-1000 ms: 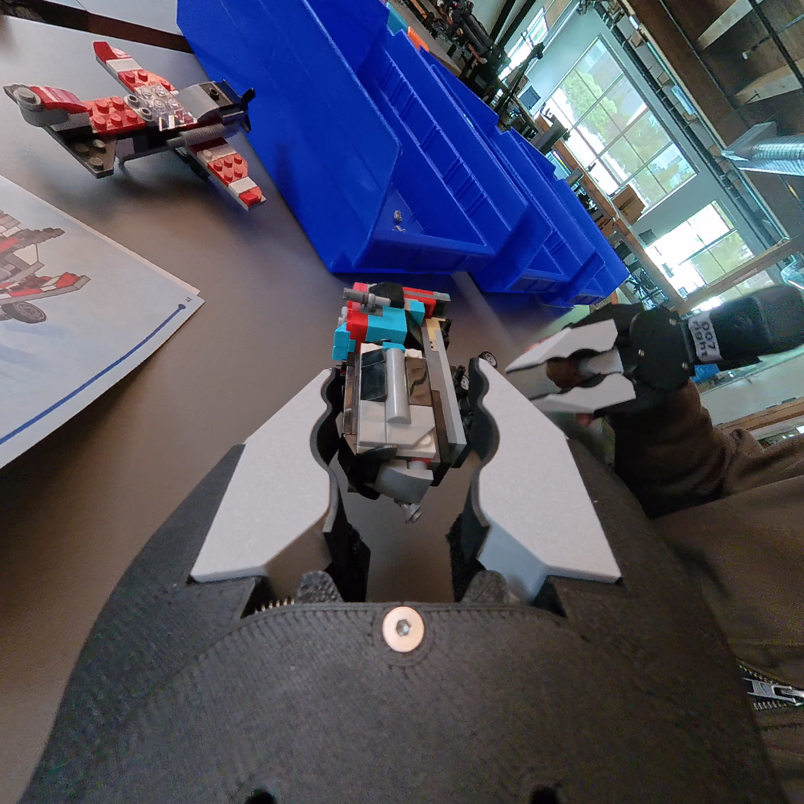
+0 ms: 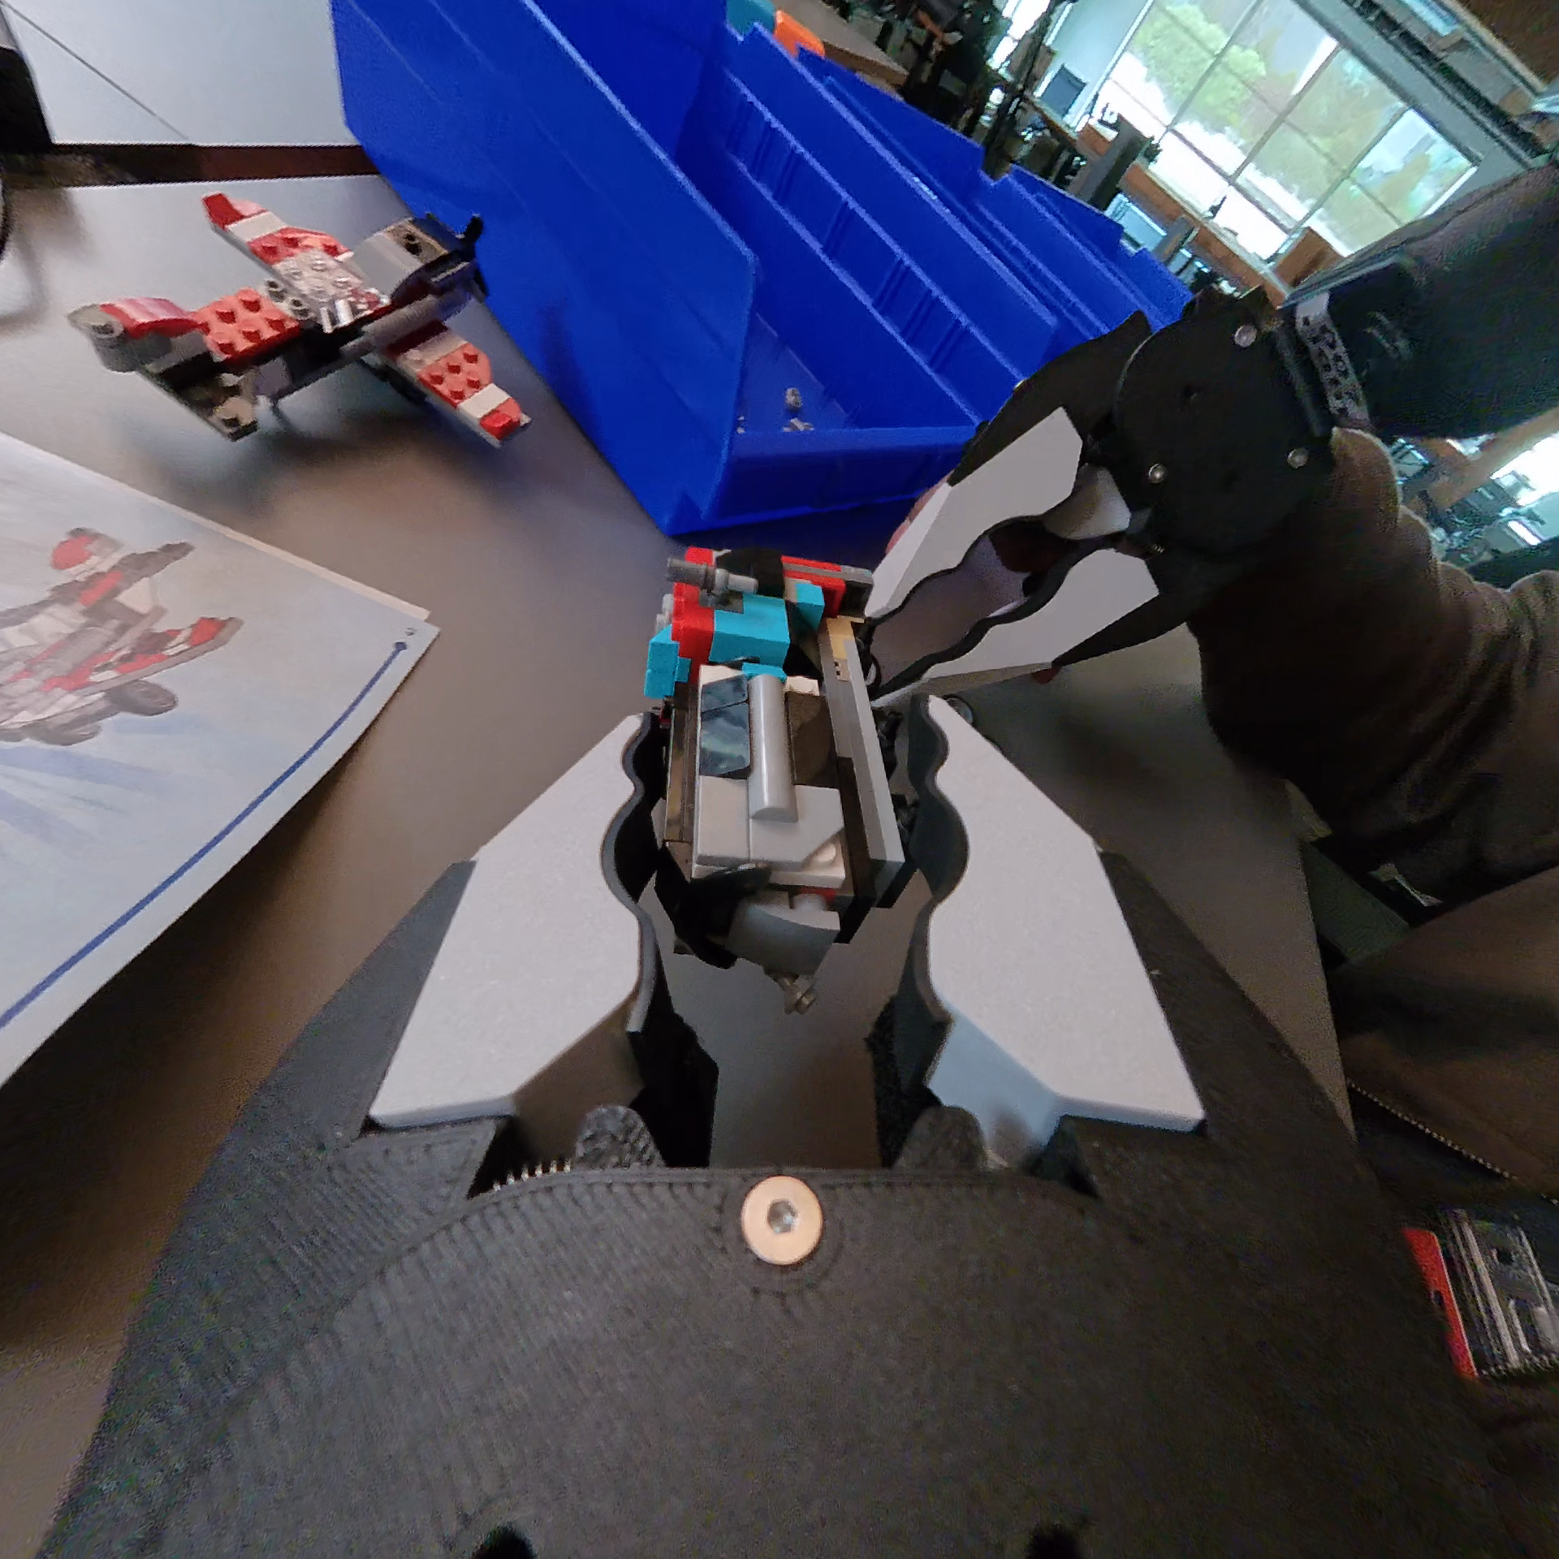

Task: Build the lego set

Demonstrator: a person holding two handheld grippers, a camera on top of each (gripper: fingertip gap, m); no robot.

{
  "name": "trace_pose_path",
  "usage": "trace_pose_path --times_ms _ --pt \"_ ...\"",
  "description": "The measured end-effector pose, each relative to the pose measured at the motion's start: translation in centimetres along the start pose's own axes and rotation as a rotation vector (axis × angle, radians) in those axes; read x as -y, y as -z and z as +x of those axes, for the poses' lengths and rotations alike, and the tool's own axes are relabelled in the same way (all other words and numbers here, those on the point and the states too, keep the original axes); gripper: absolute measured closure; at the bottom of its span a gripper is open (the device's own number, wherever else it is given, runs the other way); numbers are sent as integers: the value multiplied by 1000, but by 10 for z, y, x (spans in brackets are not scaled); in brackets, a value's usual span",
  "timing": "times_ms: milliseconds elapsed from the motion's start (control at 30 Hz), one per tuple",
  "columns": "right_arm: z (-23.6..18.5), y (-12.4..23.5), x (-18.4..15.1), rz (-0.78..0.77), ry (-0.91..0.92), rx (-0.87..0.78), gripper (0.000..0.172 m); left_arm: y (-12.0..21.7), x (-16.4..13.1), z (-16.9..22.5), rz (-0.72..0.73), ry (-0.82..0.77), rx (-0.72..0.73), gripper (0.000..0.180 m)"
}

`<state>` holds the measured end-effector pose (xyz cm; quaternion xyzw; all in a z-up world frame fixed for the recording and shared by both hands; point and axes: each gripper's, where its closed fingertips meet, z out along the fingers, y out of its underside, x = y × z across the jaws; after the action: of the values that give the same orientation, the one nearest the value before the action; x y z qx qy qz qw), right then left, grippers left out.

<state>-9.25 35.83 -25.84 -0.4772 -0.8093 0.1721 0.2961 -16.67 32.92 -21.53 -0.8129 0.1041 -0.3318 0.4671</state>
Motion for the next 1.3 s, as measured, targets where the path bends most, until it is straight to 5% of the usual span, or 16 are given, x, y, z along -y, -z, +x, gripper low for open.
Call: trace_pose_path --times_ms 100,300,700,1300 --pt "-1 -8 2 -34 50 35 149 3 -1 -7 -2 31 24 120" --pt "0 4 24 138 13 -20 141 3 -3 -14 1 77 21 120" --pt "-5 -19 2 124 -187 59 149 -4 -13 -15 -44 83 -5 120" --pt "5 6 17 196 -108 -24 149 -1 -9 -15 -32 93 1 119"
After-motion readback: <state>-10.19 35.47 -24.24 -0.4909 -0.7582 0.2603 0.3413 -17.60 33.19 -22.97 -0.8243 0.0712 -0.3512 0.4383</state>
